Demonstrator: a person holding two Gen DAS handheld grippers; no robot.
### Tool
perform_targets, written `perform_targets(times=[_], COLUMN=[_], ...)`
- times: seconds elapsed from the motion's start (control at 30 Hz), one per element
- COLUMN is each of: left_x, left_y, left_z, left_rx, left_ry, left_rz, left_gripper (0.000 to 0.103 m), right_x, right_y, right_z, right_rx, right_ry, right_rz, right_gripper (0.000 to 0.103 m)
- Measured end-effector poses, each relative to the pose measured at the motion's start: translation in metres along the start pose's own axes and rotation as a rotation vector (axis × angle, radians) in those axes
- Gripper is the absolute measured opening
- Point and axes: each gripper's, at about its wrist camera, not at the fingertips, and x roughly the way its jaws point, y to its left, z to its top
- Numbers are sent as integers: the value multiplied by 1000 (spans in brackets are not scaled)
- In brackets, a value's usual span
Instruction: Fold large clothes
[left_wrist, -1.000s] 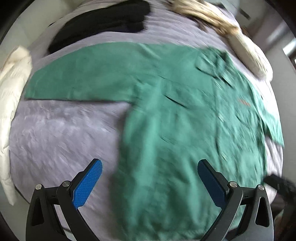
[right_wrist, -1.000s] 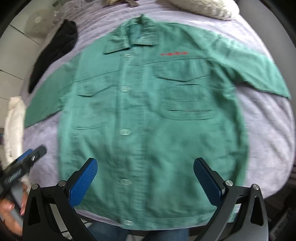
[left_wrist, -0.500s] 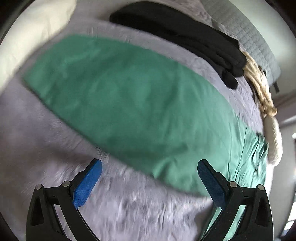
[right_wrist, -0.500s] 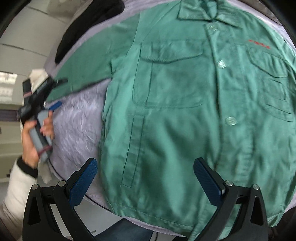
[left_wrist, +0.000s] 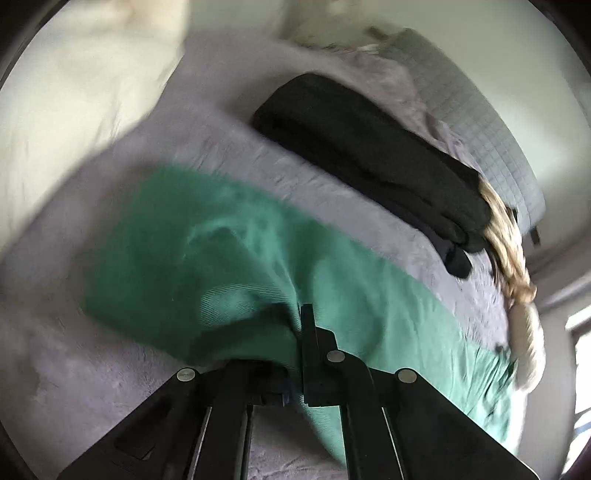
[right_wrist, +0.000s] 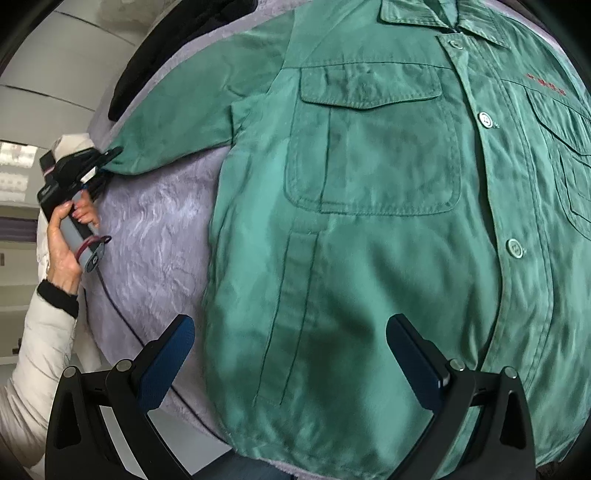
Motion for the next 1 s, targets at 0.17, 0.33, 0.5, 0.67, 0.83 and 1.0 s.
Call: perform_targets(times=[0.17, 0.33, 0.5, 0.67, 0.83, 1.0], left_x=[-48, -87, -75, 2, 56, 28], left_y=[-80, -208, -332, -417, -431, -421], left_z=[-1, -36, -118, -237, -316, -327], left_rx=[207, 437, 672, 915, 1075, 1082], left_ry=[-91, -122, -61, 74, 172, 100], left_rz=[-123, -328, -437, -302, -110, -66], left_gripper=[5, 5, 5, 5, 60, 103], right_x=[-16, -39, -80, -109, -114, -114], right_y=[-23, -55, -119, -199, -264, -297], right_z=[3, 9, 14, 17, 19, 28], right_rx=[17, 44, 116, 204, 251, 212], right_ry=[-82, -164, -256, -290, -246, -224], right_rz=[32, 60, 59, 27, -3, -39], right_gripper=[103, 103, 103, 103, 103, 103])
